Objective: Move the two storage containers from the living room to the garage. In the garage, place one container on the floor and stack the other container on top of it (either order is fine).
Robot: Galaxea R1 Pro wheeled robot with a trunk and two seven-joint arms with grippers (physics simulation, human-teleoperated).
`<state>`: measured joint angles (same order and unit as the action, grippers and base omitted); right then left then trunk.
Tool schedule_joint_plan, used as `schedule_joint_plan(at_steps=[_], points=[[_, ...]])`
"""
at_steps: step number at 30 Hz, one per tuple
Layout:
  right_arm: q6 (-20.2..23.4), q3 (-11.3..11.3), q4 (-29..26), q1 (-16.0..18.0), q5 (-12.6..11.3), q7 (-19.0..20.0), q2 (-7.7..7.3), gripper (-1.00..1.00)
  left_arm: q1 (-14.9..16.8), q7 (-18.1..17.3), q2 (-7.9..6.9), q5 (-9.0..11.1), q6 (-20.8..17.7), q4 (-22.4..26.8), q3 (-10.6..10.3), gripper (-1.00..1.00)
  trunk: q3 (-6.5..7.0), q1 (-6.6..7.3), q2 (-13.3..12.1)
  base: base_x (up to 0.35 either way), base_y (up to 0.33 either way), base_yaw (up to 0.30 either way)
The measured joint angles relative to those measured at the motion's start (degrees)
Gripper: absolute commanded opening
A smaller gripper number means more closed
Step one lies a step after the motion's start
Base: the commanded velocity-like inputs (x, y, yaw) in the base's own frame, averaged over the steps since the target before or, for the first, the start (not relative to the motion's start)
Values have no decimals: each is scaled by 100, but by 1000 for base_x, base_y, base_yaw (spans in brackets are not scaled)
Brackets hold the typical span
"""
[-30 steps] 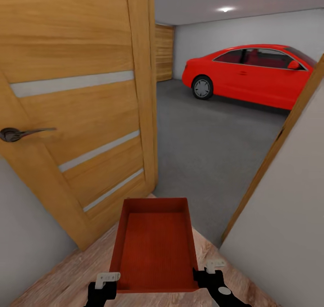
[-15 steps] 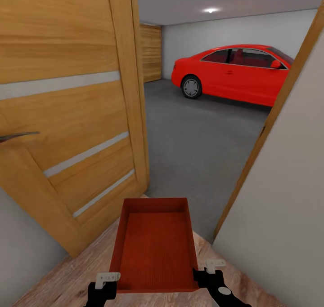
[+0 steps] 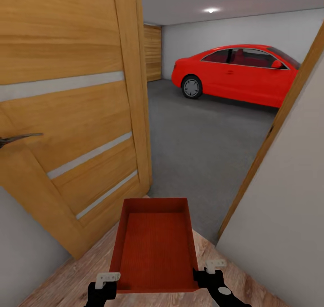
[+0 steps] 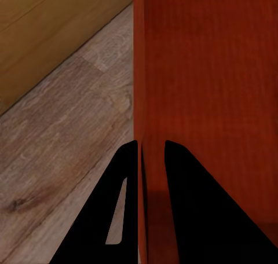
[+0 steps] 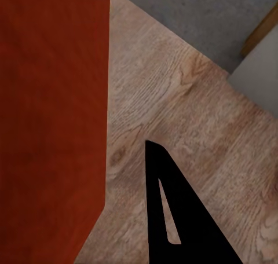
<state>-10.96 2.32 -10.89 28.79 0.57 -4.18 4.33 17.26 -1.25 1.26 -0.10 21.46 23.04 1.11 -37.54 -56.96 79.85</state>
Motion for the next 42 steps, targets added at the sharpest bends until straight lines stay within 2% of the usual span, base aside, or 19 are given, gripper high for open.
schedule_joint_plan(at_steps=[7, 33, 42], points=[[0, 1, 0, 0, 0, 0, -1, -100, 0, -1, 0, -5, 1, 0, 2, -100, 0, 0, 0, 119, 67, 0], [0, 1, 3, -2, -3, 4, 5, -100, 1, -7, -6, -35, 2, -2, 17, -100, 0, 0, 0, 8, 3, 0], [0, 1, 3, -2, -4, 5, 5, -100, 1, -7, -7, -33, 2, -2, 16, -100, 0, 1, 0, 132, 121, 0]])
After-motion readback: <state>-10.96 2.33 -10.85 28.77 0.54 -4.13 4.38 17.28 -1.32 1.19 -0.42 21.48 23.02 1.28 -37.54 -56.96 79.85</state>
